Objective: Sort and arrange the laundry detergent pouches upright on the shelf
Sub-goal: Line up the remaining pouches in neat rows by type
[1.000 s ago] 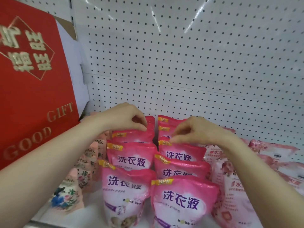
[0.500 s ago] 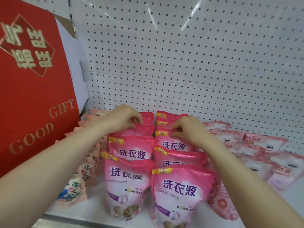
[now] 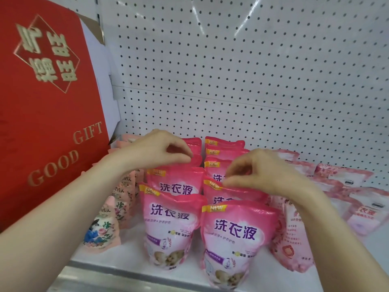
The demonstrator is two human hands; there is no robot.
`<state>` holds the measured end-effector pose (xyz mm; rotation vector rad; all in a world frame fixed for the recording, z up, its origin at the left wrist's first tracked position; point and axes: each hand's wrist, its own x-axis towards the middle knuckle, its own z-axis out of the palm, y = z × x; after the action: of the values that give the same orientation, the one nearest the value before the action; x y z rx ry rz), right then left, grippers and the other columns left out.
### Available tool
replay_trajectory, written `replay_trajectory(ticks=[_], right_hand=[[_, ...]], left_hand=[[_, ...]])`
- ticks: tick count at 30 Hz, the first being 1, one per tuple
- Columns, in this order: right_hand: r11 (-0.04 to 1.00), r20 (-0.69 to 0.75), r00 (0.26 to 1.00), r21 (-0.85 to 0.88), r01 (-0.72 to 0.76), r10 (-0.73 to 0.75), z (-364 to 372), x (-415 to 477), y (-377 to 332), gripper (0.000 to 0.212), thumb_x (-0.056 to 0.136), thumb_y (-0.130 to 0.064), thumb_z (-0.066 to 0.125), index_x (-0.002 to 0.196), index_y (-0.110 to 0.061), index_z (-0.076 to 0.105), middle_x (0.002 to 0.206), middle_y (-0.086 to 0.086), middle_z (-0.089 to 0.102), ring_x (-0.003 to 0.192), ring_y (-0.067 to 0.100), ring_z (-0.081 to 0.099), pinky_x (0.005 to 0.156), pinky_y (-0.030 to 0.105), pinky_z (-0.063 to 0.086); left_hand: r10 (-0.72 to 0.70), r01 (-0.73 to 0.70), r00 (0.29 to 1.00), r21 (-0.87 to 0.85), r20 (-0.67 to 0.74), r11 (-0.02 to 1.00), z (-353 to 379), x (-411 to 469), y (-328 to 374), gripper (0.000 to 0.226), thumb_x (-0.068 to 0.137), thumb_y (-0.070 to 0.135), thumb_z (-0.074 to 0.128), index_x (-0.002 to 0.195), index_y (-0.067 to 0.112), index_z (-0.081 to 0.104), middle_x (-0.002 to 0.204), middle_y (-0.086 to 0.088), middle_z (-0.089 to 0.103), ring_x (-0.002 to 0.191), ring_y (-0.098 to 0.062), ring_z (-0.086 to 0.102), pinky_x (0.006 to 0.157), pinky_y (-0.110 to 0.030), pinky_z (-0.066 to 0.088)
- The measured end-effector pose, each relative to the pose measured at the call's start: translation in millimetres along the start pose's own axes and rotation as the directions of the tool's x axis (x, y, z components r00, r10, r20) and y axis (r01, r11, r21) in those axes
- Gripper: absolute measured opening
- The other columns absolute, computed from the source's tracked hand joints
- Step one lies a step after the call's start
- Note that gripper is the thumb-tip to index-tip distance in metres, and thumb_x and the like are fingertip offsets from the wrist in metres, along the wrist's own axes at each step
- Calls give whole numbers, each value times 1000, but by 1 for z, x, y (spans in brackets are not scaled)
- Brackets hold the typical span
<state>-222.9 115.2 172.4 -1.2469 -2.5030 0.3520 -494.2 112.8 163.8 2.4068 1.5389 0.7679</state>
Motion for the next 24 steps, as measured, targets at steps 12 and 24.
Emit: replay_trajectory(ticks=[12, 24], right_hand=[[964, -198, 975, -221, -146, 103, 27, 13, 10, 13, 78, -37, 80, 89, -31, 79, 78, -9, 73, 76, 15, 65, 78, 38, 56], [998, -178, 982, -6, -60, 58, 9, -63, -40, 36, 74, -63, 68, 93, -33, 75, 85, -20, 72, 79, -5, 64, 73, 14, 50]], left_hand=[[-6, 0, 999, 180, 32, 984, 20, -2, -5, 11, 78, 29, 77, 88, 34, 76, 67, 26, 62, 69, 13, 55, 65, -12, 36], [112, -94, 974, 97, -199, 991, -2, -52, 37, 11, 82, 36, 73, 92, 33, 75, 88, 20, 72, 80, 4, 64, 81, -26, 53]])
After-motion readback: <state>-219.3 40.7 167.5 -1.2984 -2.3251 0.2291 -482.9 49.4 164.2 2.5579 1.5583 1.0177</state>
